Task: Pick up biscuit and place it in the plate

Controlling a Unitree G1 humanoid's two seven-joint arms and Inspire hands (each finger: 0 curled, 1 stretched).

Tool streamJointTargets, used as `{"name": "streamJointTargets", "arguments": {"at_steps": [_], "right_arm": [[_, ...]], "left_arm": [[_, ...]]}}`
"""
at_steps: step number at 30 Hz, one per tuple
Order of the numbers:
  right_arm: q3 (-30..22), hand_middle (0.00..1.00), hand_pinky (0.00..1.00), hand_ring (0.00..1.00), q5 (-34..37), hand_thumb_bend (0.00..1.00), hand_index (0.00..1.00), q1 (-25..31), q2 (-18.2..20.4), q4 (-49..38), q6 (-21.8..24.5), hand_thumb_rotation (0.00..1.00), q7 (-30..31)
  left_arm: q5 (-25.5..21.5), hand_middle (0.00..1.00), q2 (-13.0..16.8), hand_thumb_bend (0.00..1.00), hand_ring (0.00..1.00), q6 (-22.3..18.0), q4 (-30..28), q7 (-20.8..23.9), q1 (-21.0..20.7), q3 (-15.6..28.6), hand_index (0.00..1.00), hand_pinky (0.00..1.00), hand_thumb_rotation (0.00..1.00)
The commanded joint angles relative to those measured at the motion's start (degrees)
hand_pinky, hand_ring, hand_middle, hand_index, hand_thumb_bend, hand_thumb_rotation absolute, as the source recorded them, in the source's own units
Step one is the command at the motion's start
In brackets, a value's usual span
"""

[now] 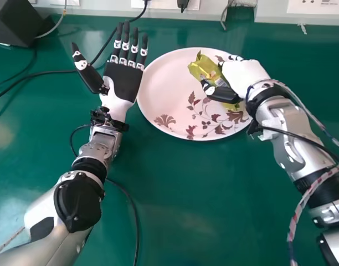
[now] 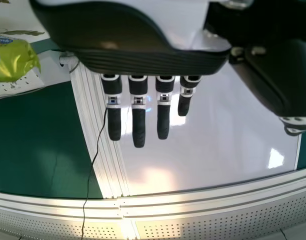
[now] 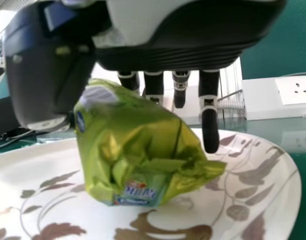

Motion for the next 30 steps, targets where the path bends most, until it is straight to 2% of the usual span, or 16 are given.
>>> {"name": "streamJointTargets", "arguments": {"at_steps": [1,5,9,15,21,30], "right_arm": [[0.61,0.48,0.32,0.45,0.19,0.51,0.47,-0.82,0.53,0.99,-0.17,0.00,-0.81],[1.19,0.48,0.32,0.45,-0.07,0.51,0.47,-1.31,0.99,2.20,0.22,0.00,-0.93],[2.05,0.48,0.32,0.45,-0.56,0.50,0.47,-1.89,1.26,4.02,-0.19,0.00,-1.82],[2.93,0.49,0.32,0.45,0.30,0.50,0.47,-2.68,1.80,7.39,-1.34,0.00,-2.68],[4.85,0.49,0.32,0.45,-0.22,0.50,0.47,-3.27,1.62,11.15,-3.17,0.00,-4.50],[6.33,0.49,0.31,0.45,1.03,0.50,0.47,-3.60,2.23,16.76,-4.20,0.00,-5.72]], "left_arm": [[0.09,0.83,-0.36,0.96,0.73,0.34,0.58,-0.82,1.51,-0.25,0.99,0.70,0.45],[0.08,0.83,-0.27,0.96,0.74,0.60,0.56,-0.90,1.47,-0.27,1.00,0.69,0.44],[0.06,0.82,-0.26,0.96,0.73,0.73,0.50,-1.07,1.49,-0.25,0.99,0.64,0.44],[0.18,0.83,-0.35,0.95,0.76,0.55,0.38,-1.47,1.48,-0.41,0.99,0.68,0.43],[0.33,0.76,-0.54,0.95,0.68,0.37,0.23,-1.74,1.42,-0.41,0.97,0.64,0.44],[-0.03,0.80,-0.85,0.95,0.72,0.72,0.08,-2.06,1.27,-0.21,0.97,0.69,0.43]]}}
